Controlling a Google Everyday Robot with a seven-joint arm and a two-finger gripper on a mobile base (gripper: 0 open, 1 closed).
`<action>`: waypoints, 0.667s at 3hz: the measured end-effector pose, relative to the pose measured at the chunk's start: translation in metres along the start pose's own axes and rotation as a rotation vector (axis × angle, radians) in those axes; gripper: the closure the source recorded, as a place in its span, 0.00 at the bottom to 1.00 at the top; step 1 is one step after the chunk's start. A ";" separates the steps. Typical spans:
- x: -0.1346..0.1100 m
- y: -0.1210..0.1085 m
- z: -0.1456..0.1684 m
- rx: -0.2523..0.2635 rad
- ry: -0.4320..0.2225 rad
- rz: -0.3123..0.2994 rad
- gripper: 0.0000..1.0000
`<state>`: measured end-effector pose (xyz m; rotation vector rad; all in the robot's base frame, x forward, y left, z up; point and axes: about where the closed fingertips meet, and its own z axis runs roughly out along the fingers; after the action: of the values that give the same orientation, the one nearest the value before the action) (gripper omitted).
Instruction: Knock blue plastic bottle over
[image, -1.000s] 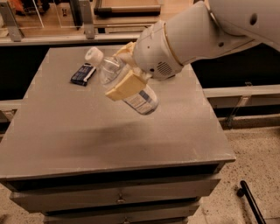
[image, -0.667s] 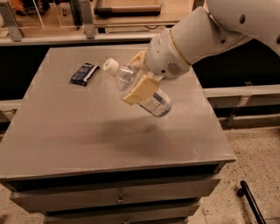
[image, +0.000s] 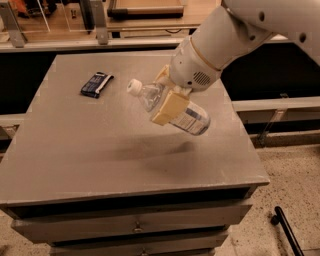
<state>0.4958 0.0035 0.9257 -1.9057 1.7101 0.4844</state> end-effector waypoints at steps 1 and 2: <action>0.000 0.005 0.020 0.008 0.105 0.046 0.75; 0.001 0.002 0.045 0.066 0.142 0.110 0.52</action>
Offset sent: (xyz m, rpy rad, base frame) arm 0.0134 0.0418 -0.0599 -0.1397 -0.0114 -0.2636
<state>0.4978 0.0295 0.8892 -1.8452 1.9053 0.3362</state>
